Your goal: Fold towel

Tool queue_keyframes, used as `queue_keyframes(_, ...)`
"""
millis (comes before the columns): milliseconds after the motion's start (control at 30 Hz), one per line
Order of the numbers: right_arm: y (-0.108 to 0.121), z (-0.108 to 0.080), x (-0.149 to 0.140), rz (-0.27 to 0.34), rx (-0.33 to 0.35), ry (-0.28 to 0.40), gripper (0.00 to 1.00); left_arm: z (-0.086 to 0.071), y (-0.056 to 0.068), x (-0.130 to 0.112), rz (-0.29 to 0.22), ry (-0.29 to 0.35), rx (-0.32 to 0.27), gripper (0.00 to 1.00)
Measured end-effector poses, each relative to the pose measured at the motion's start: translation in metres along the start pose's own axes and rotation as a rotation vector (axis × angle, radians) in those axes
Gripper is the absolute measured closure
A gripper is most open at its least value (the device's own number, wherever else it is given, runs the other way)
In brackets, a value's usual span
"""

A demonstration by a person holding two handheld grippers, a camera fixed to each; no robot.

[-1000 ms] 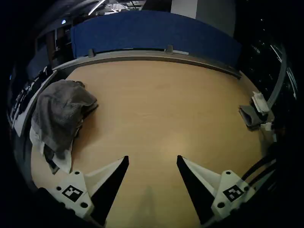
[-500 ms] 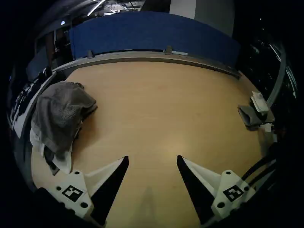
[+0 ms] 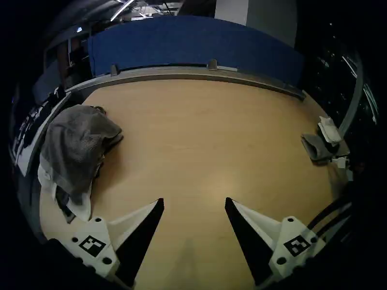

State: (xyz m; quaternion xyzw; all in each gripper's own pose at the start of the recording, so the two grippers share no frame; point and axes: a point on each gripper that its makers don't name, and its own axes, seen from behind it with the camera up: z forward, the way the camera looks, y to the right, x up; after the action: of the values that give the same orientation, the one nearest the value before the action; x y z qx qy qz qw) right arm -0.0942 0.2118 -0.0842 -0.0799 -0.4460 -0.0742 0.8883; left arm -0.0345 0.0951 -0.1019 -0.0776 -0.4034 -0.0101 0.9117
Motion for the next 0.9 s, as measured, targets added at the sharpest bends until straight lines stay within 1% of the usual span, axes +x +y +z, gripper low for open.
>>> queue_keyframes(267, -0.001, -0.007, 0.008, 0.003, 0.006, 0.025, 0.18, -0.001, -0.001, 0.000, -0.001, 0.002, -0.002, 0.06)
queue_keyframes(567, -0.007, -0.012, 0.025, 0.011, 0.031, 0.060, 0.17, -0.003, 0.000, 0.001, -0.003, 0.005, -0.004, 0.06)
queue_keyframes(700, -0.018, -0.015, 0.037, 0.008, 0.065, 0.090, 0.18, -0.003, 0.000, 0.002, -0.007, 0.006, -0.003, 0.06)
queue_keyframes(900, -0.047, -0.019, 0.058, -0.006, 0.157, 0.148, 0.17, -0.004, 0.000, 0.002, -0.007, 0.006, -0.002, 0.06)
